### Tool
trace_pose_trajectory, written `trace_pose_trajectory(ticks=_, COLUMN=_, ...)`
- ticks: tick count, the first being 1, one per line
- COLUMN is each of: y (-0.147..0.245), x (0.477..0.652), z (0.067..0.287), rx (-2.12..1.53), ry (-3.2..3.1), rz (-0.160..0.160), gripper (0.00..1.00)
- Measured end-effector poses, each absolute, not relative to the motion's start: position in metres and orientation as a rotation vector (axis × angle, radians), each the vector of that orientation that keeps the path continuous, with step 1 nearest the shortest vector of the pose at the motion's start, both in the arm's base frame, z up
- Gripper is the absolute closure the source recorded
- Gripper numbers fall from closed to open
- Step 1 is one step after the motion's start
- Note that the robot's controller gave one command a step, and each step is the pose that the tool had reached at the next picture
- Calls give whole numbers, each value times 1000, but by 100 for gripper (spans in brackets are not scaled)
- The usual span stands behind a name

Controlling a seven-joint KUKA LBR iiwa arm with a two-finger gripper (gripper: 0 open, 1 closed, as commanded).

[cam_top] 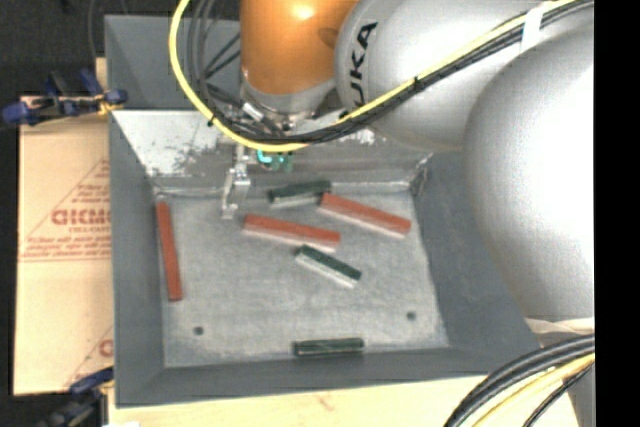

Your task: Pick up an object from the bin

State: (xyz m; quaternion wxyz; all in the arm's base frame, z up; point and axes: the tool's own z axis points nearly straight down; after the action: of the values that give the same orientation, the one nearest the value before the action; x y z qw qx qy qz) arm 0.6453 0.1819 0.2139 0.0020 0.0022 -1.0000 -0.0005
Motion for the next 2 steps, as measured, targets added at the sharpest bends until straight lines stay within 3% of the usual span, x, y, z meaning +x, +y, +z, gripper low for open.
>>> trace_pose_trajectory(ticks=1, y=181, x=647, z=219, rx=3, ry=-3146, rz=-4, gripper=0)
trace_pose_trajectory(ticks=2, y=150, x=643, z=168, rx=72, ry=-3151, rz=-2, gripper=0)
